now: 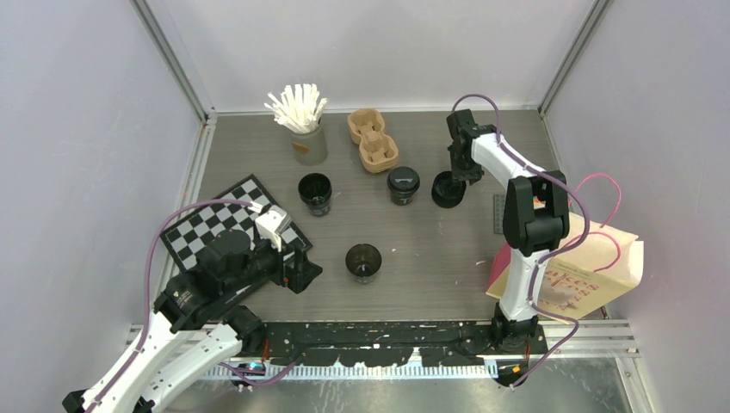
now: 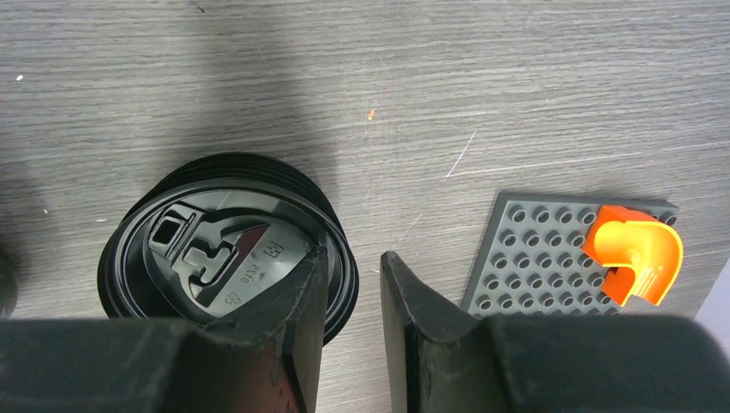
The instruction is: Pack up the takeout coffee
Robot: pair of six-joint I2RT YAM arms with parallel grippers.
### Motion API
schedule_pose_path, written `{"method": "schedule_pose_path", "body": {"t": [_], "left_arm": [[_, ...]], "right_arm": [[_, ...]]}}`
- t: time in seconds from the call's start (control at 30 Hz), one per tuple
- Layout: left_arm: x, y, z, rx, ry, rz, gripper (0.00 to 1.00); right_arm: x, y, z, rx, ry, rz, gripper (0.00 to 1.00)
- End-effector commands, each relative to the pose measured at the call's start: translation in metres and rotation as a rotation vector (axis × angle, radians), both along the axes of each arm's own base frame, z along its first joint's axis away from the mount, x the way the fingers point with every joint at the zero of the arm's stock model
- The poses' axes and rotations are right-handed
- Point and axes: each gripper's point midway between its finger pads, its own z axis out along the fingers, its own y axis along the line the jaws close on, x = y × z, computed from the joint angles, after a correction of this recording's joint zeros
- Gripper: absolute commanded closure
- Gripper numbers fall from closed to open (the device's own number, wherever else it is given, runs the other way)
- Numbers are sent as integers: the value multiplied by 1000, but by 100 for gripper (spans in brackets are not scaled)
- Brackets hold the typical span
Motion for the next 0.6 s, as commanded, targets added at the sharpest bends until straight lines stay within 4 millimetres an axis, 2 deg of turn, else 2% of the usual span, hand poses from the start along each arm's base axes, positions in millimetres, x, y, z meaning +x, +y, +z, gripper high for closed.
{"method": "schedule_pose_path", "body": {"t": [0.0, 0.23, 0.57], "left_arm": [[2, -4, 5, -10, -33, -23, 0], [2, -4, 5, -11, -34, -23, 0], [2, -4, 5, -8, -30, -23, 0]], "right_arm": [[13, 1, 9, 7, -41, 2, 67], [13, -1, 6, -7, -35, -6, 83], [12, -6, 27, -28, -74, -23, 99]]}}
